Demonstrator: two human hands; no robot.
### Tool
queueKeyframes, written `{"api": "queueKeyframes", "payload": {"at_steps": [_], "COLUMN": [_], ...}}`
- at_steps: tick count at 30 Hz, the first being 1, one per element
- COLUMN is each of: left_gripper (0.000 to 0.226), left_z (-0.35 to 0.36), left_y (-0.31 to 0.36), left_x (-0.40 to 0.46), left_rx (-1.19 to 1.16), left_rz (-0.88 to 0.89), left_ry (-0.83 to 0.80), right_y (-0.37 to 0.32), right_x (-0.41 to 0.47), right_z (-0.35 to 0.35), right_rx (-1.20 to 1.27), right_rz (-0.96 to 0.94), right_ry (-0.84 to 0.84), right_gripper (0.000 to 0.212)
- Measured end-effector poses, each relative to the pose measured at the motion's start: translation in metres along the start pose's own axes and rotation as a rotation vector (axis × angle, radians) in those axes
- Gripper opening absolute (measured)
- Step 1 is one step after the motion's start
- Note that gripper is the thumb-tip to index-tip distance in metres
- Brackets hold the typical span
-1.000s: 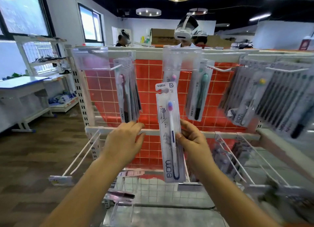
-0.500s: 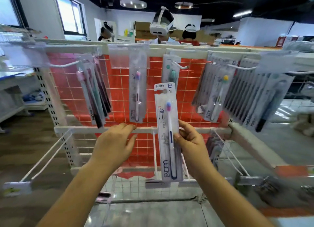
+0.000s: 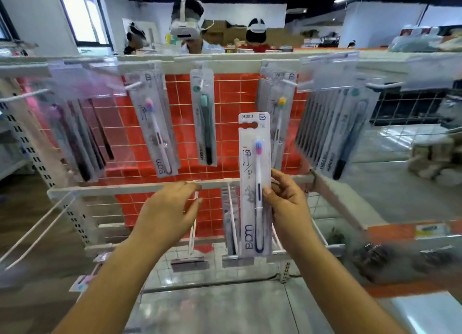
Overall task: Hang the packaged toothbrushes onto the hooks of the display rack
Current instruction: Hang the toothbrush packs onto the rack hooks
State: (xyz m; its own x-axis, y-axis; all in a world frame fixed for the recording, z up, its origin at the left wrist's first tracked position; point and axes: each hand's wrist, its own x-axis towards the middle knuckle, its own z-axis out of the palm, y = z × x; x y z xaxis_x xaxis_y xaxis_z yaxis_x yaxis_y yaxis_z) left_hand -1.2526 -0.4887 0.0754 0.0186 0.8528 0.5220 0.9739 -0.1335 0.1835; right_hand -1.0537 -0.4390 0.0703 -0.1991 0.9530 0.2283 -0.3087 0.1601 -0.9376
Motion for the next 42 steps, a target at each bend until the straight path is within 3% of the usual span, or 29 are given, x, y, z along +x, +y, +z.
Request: {"api": "queueKeyframes", "payload": {"at_steps": [6,22,31,42], "left_gripper": [0.034,0.025,0.029,0.032], "left_z": [0.015,0.072,0.112,0.146], "left_y": [0.013,0.073,0.091,0.093], "left_x": [-0.009,-0.027,-0.066,-0.135], "left_rx": [-0.095,-0.125,-0.175,-0.198], "left_rz": [-0.157,-0.304,-0.383,-0.294], "left_ry": [-0.073,-0.146,-0.243,-0.412], "right_y": [0.003,0.009,0.051,0.116], "right_x": [-0.002,-0.008,-0.035,-0.121], "right_z": [-0.036,-0.153,-0.168,-0.149], "right_rx": [0.015,0.005,-0.045,-0.051], "right_rz": [0.045,0.145,0.260,0.358], "right_ry": [0.087,0.197,0.175,0.185], "right_gripper": [0.032,0.034,0.032,0.030]}}
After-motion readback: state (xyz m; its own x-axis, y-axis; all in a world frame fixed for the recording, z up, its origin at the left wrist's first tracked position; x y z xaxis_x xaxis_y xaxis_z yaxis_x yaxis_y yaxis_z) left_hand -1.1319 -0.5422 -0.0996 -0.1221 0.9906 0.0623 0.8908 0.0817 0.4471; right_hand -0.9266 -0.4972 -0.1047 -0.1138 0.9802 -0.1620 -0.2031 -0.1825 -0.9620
